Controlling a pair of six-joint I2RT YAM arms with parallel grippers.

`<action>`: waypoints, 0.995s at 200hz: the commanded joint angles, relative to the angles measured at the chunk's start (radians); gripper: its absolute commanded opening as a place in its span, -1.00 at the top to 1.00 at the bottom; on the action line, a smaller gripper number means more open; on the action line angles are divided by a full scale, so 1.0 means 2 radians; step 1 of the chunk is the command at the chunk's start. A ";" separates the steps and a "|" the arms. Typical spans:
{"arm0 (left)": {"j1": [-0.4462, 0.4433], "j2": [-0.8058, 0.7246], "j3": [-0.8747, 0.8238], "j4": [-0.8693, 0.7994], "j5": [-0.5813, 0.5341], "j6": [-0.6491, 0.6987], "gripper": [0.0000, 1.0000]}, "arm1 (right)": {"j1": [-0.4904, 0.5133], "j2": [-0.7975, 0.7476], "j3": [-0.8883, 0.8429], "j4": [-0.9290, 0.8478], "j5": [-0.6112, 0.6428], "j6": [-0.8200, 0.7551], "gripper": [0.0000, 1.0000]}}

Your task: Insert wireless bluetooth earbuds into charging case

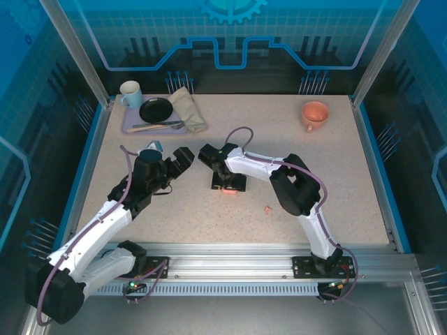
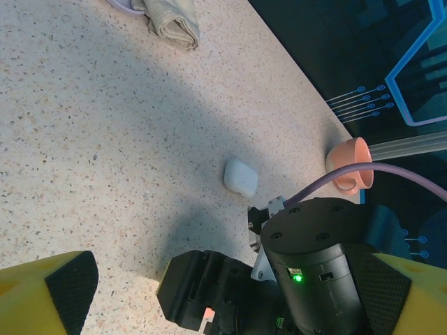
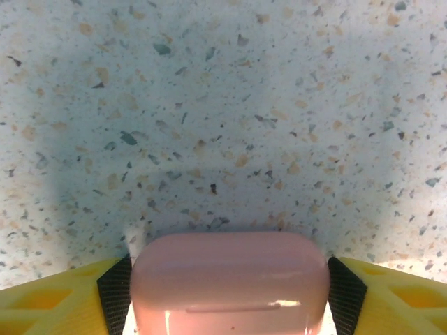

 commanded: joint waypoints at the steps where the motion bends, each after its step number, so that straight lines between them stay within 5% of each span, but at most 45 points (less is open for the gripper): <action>1: -0.001 0.002 0.015 -0.003 -0.006 0.008 -0.98 | -0.008 0.008 -0.008 0.005 -0.010 -0.001 -0.46; 130: -0.002 -0.007 -0.030 0.018 0.026 0.026 -0.98 | -0.015 -0.065 -0.066 0.052 -0.016 0.042 -0.03; 199: -0.012 0.002 -0.148 0.219 0.115 0.021 -0.97 | -0.059 -0.162 -0.105 0.101 -0.033 0.077 -0.03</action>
